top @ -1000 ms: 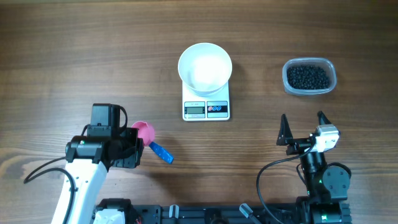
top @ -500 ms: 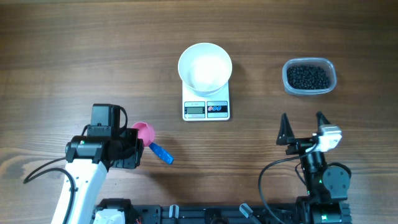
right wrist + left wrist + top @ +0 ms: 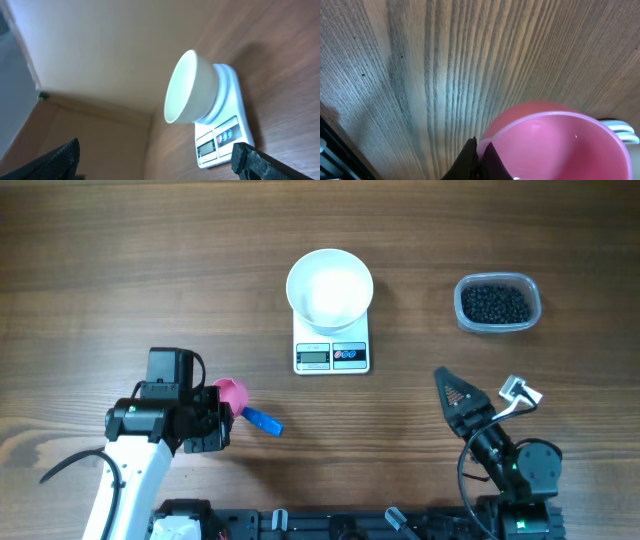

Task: Scoop item into bowl and weigh 150g on scale
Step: 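Move the right gripper toward the blue handle held by the left gripper, then grasp the blue handle with the right gripper beside the left gripper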

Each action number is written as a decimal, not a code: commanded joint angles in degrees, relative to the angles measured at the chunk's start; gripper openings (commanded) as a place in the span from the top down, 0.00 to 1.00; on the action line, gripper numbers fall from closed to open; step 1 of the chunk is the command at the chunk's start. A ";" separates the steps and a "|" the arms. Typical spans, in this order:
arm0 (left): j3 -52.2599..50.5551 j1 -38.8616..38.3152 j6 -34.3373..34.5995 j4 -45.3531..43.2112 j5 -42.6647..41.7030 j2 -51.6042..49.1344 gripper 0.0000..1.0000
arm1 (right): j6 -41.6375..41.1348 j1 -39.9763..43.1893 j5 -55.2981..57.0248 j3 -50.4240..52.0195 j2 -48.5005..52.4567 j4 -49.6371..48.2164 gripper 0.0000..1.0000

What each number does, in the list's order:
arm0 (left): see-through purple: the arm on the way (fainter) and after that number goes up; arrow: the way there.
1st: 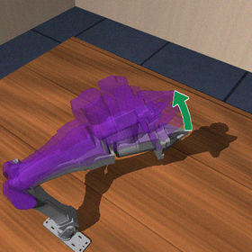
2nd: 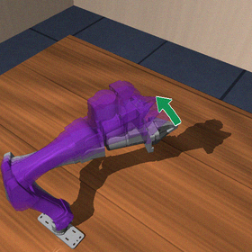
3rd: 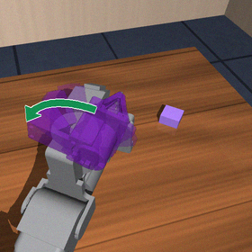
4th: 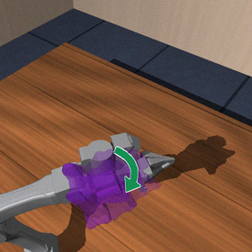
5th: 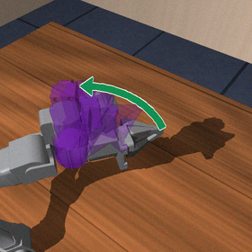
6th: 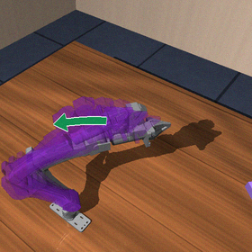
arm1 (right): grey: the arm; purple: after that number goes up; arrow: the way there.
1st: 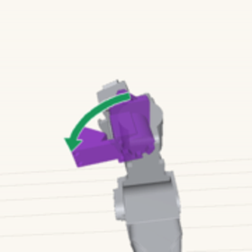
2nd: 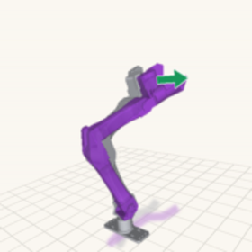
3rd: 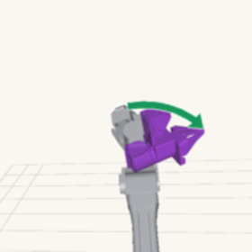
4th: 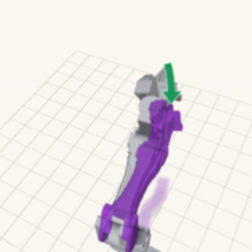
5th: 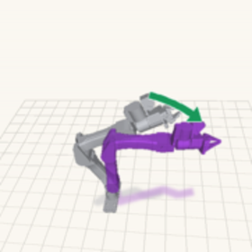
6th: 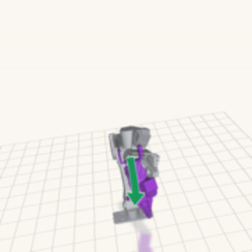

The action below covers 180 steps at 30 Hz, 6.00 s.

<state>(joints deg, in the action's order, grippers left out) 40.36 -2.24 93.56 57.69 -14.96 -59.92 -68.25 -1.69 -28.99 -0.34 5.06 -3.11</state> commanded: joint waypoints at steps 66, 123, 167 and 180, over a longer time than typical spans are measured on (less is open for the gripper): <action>0.15 -12.17 21.31 -13.42 -5.92 0.68 0.96 | 20.00 -51.23 13.16 -29.40 64.85 -18.88 0.49; 0.15 -17.53 18.60 -13.60 -3.45 0.68 0.96 | 18.58 -51.28 14.60 -29.40 64.85 -16.35 0.91; 0.15 -17.53 16.17 -16.20 -4.28 0.68 0.96 | 11.10 -51.12 10.45 -29.40 64.81 -14.01 0.95; 0.15 -17.53 16.17 -16.15 -4.74 0.68 0.96 | 9.73 -51.12 8.44 -29.40 64.81 -14.47 0.90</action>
<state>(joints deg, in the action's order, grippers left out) 40.36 -19.51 110.24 42.46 -19.40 -59.66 -57.41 -52.12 -13.76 -28.77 69.91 -17.10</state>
